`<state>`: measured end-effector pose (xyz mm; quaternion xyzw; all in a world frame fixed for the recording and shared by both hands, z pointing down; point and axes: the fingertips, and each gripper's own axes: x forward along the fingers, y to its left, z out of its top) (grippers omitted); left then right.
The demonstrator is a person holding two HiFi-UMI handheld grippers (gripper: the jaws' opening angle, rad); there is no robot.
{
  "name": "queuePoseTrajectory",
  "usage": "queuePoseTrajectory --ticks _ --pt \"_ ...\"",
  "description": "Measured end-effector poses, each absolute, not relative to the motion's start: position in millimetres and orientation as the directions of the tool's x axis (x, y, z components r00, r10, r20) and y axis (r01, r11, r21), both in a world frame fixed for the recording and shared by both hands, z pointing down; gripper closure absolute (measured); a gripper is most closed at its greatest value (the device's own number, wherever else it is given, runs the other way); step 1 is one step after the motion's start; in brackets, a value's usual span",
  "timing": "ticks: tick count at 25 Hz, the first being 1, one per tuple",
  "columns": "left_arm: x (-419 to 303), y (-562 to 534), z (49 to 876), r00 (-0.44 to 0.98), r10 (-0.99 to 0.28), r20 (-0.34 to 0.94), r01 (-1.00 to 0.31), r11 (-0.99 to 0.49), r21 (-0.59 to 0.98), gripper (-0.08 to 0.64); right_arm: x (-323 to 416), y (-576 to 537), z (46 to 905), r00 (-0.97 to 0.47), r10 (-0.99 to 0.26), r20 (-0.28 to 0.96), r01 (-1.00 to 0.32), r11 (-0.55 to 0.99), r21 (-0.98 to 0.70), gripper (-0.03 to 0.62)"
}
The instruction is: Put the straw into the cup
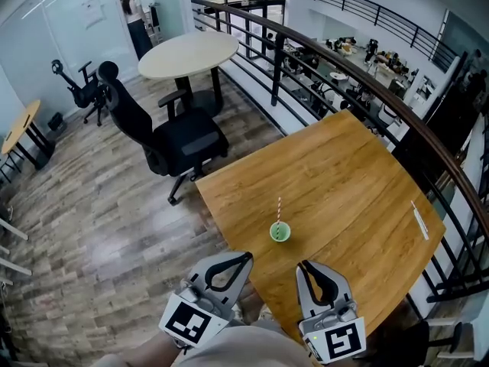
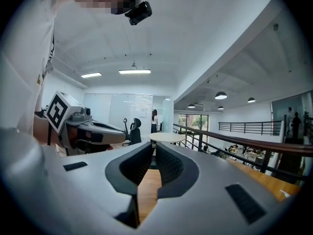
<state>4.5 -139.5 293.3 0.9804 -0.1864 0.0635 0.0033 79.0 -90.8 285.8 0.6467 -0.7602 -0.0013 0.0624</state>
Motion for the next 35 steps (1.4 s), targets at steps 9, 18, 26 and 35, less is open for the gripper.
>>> queuePoseTrajectory --ticks 9,18,26,35 --pt "9.6 -138.9 294.7 0.926 -0.354 0.131 -0.355 -0.935 -0.016 0.548 79.2 -93.1 294.0 -0.169 -0.977 0.127 -0.981 0.180 0.076 0.563" --pt "10.6 -136.3 297.7 0.925 -0.355 0.136 -0.356 -0.934 -0.018 0.548 74.3 -92.0 300.2 -0.205 -0.965 0.163 -0.972 0.220 0.080 0.572" --pt "12.0 -139.7 300.9 0.923 -0.357 0.147 -0.358 -0.934 -0.020 0.548 73.6 -95.5 300.6 -0.212 -0.964 0.158 -0.971 0.226 0.077 0.572" --pt "11.0 -137.8 302.5 0.923 -0.355 0.150 -0.355 -0.934 -0.026 0.548 75.9 -94.4 305.3 -0.203 -0.965 0.168 -0.973 0.217 0.073 0.572"
